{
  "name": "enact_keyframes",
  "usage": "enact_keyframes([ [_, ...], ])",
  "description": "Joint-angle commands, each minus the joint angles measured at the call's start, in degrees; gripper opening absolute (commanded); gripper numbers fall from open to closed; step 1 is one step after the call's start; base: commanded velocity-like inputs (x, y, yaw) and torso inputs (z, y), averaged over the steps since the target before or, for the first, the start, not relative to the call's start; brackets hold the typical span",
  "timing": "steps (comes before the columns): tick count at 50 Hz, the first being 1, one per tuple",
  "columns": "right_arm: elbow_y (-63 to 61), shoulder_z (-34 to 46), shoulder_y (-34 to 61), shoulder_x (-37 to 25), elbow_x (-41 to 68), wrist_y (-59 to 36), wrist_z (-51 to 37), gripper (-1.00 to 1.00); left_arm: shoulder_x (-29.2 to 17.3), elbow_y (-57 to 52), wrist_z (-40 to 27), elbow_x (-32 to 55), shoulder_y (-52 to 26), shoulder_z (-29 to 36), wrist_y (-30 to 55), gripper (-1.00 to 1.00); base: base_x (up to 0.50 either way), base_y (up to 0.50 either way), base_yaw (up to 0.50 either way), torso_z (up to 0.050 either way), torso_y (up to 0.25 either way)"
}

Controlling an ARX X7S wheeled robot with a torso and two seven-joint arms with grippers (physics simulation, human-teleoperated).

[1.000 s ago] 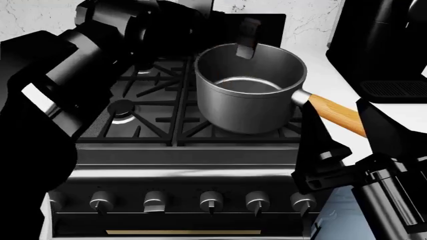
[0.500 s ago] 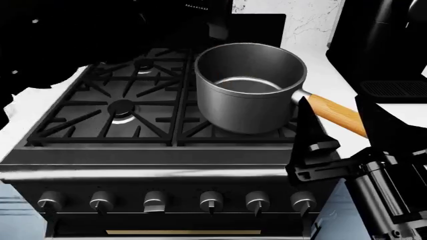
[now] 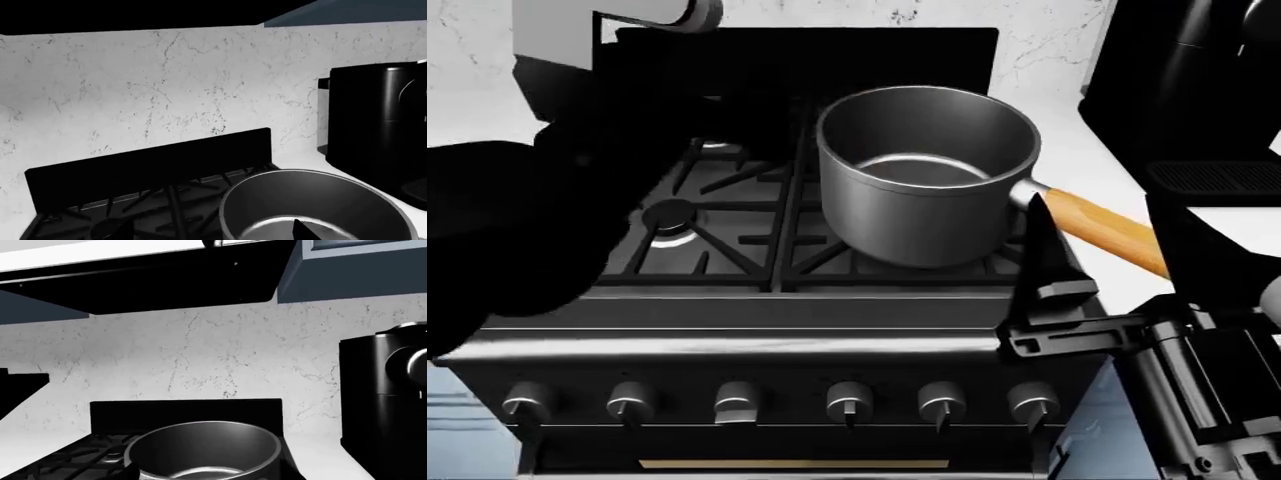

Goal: Pick the croissant and place it on the pan. Then turn on the stove to warm the croissant.

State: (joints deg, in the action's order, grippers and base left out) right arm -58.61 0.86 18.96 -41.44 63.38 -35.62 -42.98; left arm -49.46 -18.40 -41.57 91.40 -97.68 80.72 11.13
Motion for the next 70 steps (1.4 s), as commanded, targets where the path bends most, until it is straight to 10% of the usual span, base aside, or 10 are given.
enact_keyframes([
  [1, -0.26, 0.86, 0.62, -0.72, 0.17, -0.03, -2.61, 1.00, -6.46, -8.70, -6.48, -4.56, 5.01, 0.03, -4.83, 1.00, -0.19, 0.00, 0.00, 0.000, 0.000],
  [26, 0.25, 0.51, -1.70, -2.52, -0.66, 3.77, -3.98, 1.00, -8.16, -11.73, -7.97, -13.54, 14.56, 0.61, -14.27, 1.00, -0.12, 0.00, 0.00, 0.000, 0.000],
  [70, -1.20, 12.62, 0.99, -12.37, -2.17, 14.83, -12.46, 1.00, -18.43, -28.43, -14.48, -36.15, 27.96, 4.78, -21.74, 1.00, 0.00, 0.00, 0.00, -0.050, 0.000],
])
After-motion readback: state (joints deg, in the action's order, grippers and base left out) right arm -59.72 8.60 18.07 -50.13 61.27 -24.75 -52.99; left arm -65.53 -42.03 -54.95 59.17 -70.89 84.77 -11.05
